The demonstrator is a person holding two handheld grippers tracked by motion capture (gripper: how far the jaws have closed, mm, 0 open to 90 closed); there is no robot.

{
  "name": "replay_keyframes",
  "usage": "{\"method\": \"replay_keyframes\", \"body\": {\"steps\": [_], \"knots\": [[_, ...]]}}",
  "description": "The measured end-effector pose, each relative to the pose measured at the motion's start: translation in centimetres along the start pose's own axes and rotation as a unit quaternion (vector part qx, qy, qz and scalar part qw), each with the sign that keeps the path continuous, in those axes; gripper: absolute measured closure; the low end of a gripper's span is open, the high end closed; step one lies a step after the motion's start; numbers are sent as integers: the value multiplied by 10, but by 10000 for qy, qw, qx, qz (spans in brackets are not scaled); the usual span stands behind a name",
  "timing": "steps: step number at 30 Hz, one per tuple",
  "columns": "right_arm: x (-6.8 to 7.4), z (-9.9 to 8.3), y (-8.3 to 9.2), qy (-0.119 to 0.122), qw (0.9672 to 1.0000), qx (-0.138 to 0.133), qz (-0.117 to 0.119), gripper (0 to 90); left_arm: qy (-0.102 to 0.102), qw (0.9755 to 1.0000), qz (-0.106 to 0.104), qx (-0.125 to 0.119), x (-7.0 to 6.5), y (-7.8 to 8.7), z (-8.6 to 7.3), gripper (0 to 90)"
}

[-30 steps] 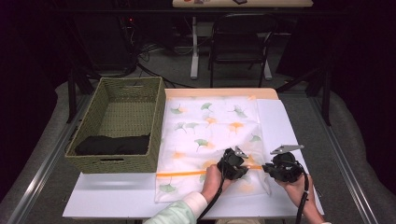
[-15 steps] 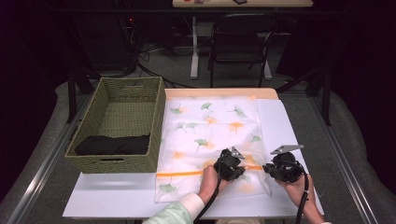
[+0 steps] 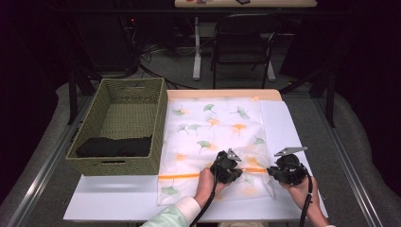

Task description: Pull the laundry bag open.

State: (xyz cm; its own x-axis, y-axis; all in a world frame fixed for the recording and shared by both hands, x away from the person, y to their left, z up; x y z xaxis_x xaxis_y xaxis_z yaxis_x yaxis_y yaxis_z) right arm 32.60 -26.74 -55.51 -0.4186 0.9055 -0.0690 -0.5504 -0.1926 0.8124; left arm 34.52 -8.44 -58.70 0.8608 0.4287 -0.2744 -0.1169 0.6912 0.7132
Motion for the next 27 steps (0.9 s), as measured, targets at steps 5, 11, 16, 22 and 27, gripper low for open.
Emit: {"method": "replay_keyframes", "body": {"steps": [5, 11, 16, 22, 27], "knots": [[0, 0, -1, -29, 10000, 17, -16, 842, 46, 9999, 93, 44, 3, 7, -5, 896], [0, -1, -1, -23, 10000, 19, -15, 842, 116, 9999, 81, 55, 7, 17, -12, 896], [-1, -1, -1, -7, 10000, 24, -23, 842, 101, 9999, 71, 109, 9, 22, -17, 896], [-1, -1, -1, -5, 10000, 27, -32, 842, 140, 9998, 99, 82, 11, 29, -23, 896], [-1, -1, 0, 12, 10000, 35, -30, 842, 236, 9996, 114, 44, 13, 34, -27, 896]]}}
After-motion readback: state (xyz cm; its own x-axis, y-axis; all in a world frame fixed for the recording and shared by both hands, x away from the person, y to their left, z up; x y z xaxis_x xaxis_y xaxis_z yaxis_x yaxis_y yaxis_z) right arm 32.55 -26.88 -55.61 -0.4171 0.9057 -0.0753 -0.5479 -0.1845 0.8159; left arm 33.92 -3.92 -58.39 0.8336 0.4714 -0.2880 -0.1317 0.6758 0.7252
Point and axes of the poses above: each handheld gripper's, and its own axes: y roughly backward along the jaws, z roughly out of its top, x roughly to its left, the point moved 5 cm from there along -y, roughly forward along the jaws, and after that the axes turned 7 degrees about -z, right-handed, at the moved point
